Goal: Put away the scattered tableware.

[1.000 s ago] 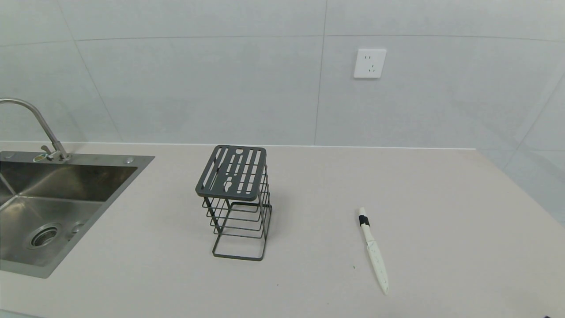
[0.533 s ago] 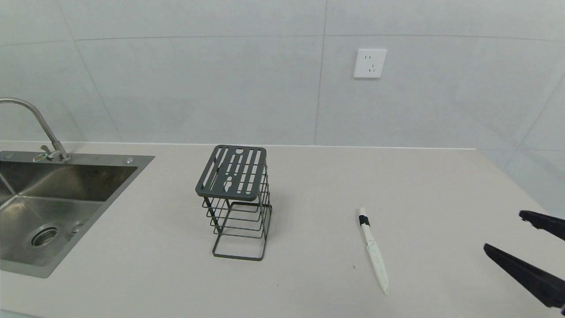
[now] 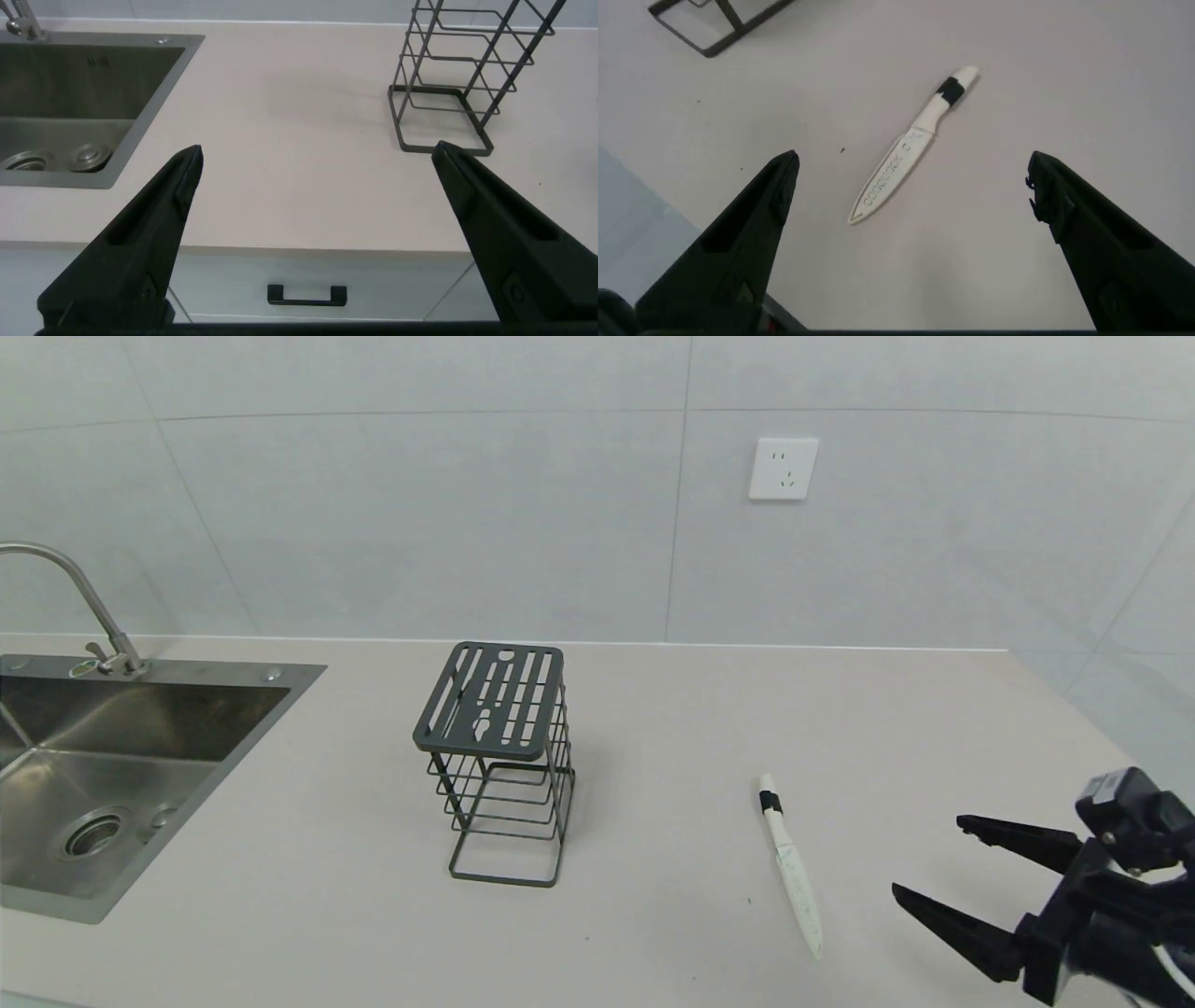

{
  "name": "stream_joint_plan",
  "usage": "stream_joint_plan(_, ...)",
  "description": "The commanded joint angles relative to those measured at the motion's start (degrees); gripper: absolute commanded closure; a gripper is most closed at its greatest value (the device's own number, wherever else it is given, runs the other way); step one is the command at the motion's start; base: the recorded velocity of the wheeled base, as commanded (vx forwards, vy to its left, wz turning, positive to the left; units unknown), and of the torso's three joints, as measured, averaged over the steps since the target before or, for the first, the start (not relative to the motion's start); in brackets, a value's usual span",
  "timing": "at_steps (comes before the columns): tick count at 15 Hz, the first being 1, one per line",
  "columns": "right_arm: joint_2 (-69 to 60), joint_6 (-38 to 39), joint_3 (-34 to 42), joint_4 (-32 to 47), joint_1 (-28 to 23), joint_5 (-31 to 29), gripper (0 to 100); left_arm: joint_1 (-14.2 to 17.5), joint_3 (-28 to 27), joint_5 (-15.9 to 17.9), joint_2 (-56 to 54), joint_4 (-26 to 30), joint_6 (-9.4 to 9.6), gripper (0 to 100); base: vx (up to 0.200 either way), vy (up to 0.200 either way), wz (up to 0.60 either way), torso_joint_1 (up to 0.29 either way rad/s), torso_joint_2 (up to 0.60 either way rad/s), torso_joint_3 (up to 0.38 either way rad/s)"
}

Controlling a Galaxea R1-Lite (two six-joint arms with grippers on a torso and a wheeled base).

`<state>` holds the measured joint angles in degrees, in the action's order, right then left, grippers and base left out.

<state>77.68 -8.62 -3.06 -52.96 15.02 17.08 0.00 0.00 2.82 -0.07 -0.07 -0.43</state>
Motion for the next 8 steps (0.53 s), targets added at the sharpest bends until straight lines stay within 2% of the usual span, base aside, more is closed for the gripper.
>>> stream_joint_plan(1,5.55,0.27,-0.37,-0.04,2.30,-1.87,0,0.00,0.00,-0.09,0.07,-0.01,0.08,0,0.000,0.000,0.00,0.000,0.00,0.000)
stream_joint_plan(5,10.30,0.80,-3.09,0.13,4.84,-7.15,0,0.00,0.00,-0.09,0.07,-0.01,0.08,0,0.000,0.000,0.00,0.000,0.00,0.000)
stream_joint_plan(8,14.69,5.72,-6.96,0.40,7.04,-8.91,0,0.00,0.00,-0.09,0.07,-0.01,-0.01,0,0.000,0.000,0.00,0.000,0.00,0.000)
